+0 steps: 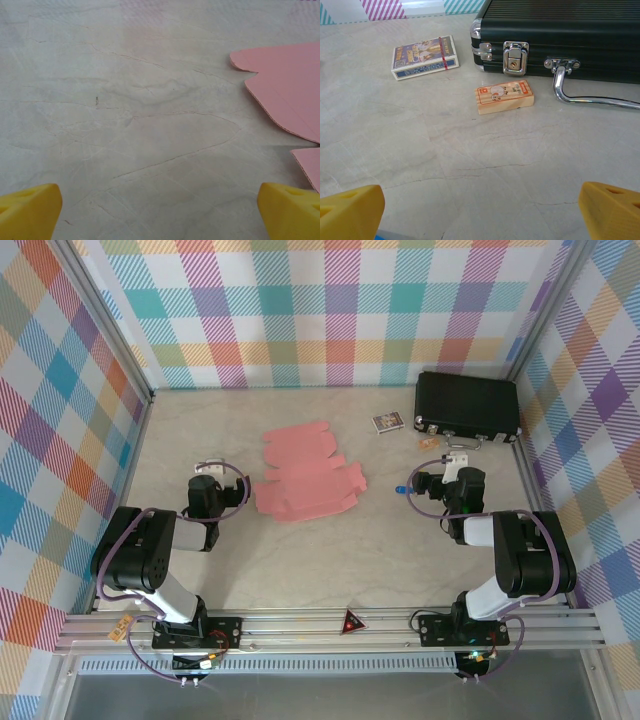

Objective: Fold the paper box

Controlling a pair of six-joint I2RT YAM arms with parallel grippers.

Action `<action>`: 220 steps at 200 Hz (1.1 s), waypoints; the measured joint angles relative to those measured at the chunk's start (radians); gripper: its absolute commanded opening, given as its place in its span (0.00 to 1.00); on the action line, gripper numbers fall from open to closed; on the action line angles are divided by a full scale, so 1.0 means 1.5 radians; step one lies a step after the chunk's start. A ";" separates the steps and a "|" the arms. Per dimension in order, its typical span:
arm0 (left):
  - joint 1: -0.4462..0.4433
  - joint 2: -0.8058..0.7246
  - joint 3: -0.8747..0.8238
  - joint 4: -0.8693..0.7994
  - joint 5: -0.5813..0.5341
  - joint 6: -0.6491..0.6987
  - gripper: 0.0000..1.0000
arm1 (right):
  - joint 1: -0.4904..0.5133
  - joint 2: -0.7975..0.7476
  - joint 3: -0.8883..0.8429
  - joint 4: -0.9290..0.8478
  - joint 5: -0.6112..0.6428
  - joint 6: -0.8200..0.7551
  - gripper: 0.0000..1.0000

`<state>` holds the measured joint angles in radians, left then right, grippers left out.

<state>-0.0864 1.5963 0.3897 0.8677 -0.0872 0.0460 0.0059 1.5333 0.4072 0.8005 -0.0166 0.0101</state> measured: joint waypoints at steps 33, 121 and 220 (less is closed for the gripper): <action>0.000 0.000 0.000 0.000 -0.001 0.000 1.00 | 0.000 0.000 0.000 -0.002 0.002 0.001 0.99; -0.001 -0.271 0.077 -0.252 -0.022 -0.094 0.97 | 0.000 -0.189 0.176 -0.370 0.006 0.075 0.99; -0.165 -0.121 0.268 -0.561 0.110 -0.232 0.19 | 0.263 -0.066 0.308 -0.620 -0.093 0.210 0.71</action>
<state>-0.3340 1.4155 0.7921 0.0261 0.0776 -0.3023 0.4011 1.4349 0.8700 -0.1299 -0.1562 0.3248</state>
